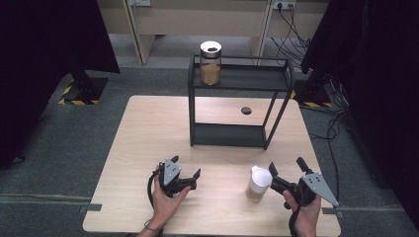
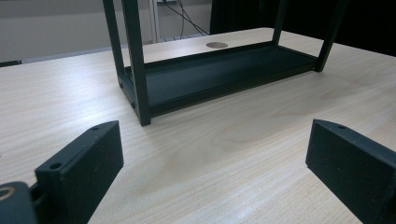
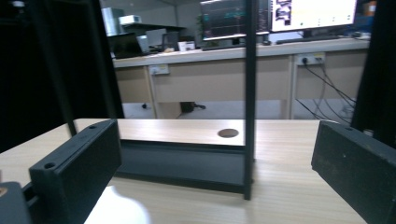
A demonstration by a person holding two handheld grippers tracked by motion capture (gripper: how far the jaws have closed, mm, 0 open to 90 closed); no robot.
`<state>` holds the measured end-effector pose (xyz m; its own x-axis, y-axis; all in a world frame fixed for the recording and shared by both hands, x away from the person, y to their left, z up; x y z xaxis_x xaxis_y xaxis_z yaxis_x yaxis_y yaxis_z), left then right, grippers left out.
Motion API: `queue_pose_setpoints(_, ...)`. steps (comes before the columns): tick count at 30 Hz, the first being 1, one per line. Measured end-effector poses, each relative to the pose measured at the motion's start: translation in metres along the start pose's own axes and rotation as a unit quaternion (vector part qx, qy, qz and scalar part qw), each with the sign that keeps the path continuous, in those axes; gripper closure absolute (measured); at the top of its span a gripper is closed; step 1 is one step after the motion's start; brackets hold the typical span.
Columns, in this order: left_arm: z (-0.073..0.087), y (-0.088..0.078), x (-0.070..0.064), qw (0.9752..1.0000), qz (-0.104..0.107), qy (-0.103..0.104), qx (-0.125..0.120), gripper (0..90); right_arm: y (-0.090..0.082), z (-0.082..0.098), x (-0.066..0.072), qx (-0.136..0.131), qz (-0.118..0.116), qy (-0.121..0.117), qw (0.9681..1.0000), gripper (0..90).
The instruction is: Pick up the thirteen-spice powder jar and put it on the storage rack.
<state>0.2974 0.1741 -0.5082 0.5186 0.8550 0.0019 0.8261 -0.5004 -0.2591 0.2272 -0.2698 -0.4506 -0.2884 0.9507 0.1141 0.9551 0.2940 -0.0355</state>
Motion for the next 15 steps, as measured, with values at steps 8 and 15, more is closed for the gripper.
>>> queue_pose_setpoints(8, 0.000, 0.000, 0.000, 1.0000, 0.000, 0.000, 0.001, 3.3, -0.001, 0.005, 0.011, 0.005, -0.031, -0.017, 0.9993, 1.6)
queue_pose_setpoints(15, 0.000, 0.000, 0.000, 1.0000, 0.000, -0.001, 0.001, 3.3, -0.002, 0.010, 0.017, 0.009, -0.048, -0.030, 0.9984, 1.6)
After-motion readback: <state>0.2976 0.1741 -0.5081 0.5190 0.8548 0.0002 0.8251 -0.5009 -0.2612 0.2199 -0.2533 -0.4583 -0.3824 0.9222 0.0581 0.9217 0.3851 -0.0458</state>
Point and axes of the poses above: each handheld gripper's, and its own axes: y roughly forward along the jaws, z roughly out of its underside, x roughly to its left, the point moved 6 cm from there along y, roughly forward along the jaws, and after that the axes turned 1 degree about y, right-handed, at the moved point
